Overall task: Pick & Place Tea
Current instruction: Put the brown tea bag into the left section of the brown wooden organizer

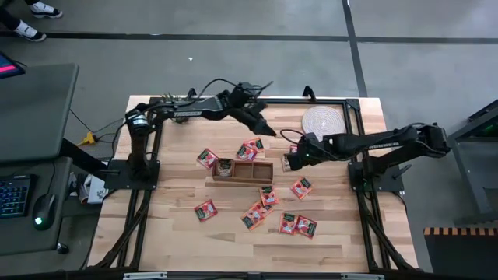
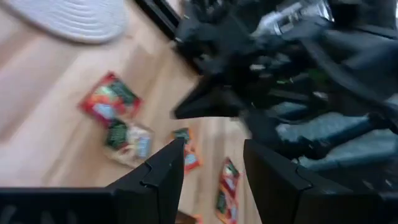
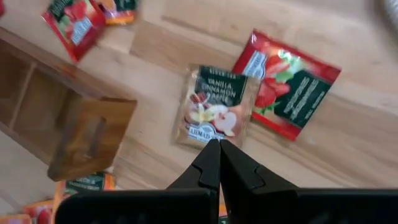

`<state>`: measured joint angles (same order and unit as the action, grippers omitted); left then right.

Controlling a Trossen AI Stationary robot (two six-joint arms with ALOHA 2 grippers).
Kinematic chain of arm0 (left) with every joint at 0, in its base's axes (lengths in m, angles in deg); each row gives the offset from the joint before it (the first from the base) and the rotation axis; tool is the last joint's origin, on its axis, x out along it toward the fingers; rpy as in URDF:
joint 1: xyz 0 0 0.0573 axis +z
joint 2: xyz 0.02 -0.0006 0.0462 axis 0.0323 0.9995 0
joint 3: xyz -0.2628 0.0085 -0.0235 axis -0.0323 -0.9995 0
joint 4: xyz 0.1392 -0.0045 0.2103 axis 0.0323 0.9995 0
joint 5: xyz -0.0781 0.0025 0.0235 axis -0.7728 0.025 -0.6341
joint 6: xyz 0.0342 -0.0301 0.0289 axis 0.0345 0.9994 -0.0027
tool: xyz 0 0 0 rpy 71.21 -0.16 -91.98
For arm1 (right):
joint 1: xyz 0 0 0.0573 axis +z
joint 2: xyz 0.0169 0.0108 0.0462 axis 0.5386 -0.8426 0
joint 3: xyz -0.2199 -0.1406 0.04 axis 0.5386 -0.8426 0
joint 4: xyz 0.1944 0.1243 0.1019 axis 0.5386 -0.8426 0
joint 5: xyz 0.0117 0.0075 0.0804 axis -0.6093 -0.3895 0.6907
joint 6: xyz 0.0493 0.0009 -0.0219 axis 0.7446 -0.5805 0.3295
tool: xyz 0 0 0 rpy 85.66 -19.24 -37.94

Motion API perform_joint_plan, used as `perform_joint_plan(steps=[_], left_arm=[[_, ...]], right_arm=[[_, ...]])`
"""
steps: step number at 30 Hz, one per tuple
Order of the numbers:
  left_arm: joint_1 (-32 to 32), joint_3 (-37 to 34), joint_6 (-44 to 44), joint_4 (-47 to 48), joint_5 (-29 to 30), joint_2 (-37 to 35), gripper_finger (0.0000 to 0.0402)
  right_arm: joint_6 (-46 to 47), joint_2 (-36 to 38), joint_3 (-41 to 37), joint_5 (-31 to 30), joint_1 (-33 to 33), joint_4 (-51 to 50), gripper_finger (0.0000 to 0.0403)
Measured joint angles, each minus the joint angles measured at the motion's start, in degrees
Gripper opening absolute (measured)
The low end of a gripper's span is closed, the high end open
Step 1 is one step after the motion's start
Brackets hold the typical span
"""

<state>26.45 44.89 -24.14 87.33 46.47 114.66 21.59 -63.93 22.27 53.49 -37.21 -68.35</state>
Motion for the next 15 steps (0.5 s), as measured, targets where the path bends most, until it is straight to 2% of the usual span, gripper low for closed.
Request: perform_joint_plan(steps=[7,12,15], left_arm=[[-1.71,11.75,-4.82,17.64,1.82,6.59,0.0163],[-1.73,13.4,-5.66,19.15,-1.3,10.3,0.0163],[-1.76,13.36,-5.7,19.1,-3.11,12.26,0.0163]], right_arm=[[-1.12,0.0,-3.43,1.25,-0.29,3.96,0.0],[-2.59,0.0,-5.25,1.16,-0.29,5.25,0.0],[-2.8,0.0,-7.45,1.59,-0.27,9.33,0.0]])
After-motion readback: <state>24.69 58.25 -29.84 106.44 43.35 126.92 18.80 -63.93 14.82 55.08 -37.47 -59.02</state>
